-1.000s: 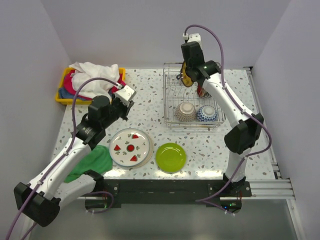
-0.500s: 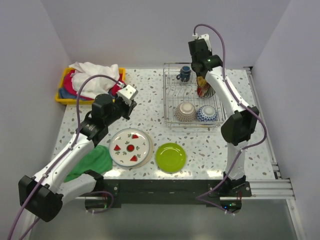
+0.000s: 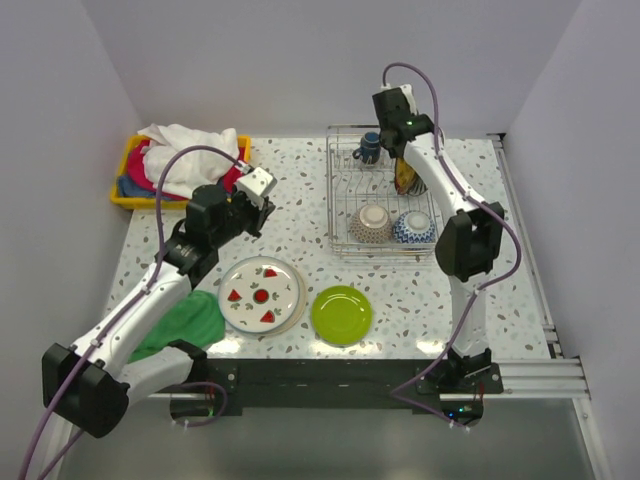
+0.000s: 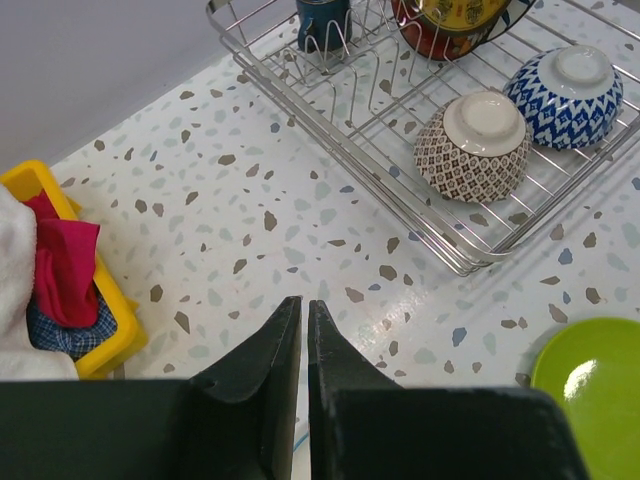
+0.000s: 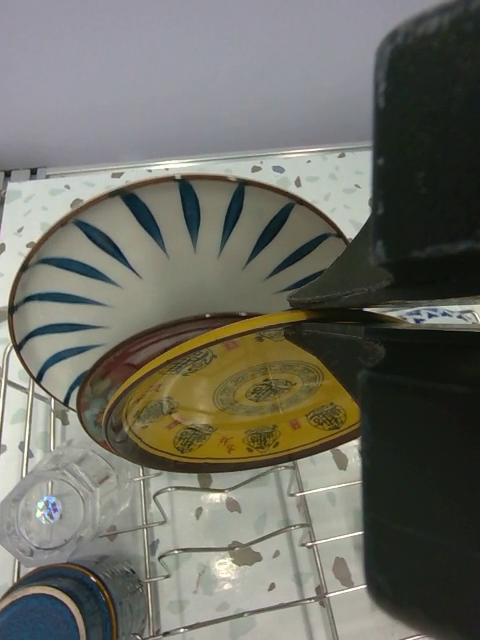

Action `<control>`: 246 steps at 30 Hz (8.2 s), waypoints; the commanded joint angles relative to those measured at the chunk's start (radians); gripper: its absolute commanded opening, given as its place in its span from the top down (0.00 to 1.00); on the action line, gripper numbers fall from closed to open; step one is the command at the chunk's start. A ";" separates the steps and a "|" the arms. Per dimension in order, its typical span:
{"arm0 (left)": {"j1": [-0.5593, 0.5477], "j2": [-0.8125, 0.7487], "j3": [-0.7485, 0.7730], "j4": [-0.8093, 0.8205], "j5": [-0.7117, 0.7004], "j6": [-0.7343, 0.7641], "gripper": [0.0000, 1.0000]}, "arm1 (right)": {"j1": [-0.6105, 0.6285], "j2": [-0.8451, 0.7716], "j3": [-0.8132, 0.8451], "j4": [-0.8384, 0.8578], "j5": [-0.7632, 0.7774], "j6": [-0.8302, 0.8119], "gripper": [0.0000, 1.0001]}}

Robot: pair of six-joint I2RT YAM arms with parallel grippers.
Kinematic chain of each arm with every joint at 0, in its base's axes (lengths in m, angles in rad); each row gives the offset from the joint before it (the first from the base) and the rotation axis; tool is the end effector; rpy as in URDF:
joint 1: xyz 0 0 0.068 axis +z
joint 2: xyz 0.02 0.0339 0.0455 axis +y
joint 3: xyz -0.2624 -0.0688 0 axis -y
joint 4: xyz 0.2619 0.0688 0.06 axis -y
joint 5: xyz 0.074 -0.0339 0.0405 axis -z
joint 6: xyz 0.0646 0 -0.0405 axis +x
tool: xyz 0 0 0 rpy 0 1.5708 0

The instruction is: Load the mixed dishes into the dish rack

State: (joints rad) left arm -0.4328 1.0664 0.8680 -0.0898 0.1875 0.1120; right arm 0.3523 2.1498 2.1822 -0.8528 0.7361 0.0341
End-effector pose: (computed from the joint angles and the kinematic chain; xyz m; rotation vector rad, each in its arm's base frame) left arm 0.2615 -0.1341 0.3114 0.6288 1.7638 -0.3961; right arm 0.4904 0.1341 0.3124 -0.0186 2.2214 -0.6651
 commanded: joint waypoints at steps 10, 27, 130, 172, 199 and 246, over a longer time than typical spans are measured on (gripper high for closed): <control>0.016 -0.006 -0.014 0.042 0.029 -0.015 0.87 | -0.004 0.027 -0.018 -0.012 -0.041 -0.020 0.73; -0.001 0.016 -0.092 -0.014 0.364 0.029 0.77 | 0.002 -0.330 -0.284 -0.069 -0.323 0.001 0.39; -0.078 -0.063 0.006 -0.123 0.046 0.088 0.51 | 0.169 -0.249 -0.085 0.075 0.026 0.147 1.00; -0.014 -0.010 -0.029 -0.142 0.067 0.075 0.51 | 0.051 0.039 -0.045 0.072 -0.096 0.191 0.82; 0.296 0.231 -0.027 -0.404 0.098 0.449 0.39 | 0.088 -0.487 -0.605 0.031 -0.920 0.024 0.16; 0.496 0.300 0.054 -0.754 0.426 0.661 1.00 | 0.444 0.056 -0.329 0.179 -1.452 -0.166 0.14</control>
State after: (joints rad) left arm 0.0532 1.4181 0.8738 -0.8036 0.5526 0.6926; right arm 0.7929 2.1929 1.8137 -0.7090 -0.6216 -0.1070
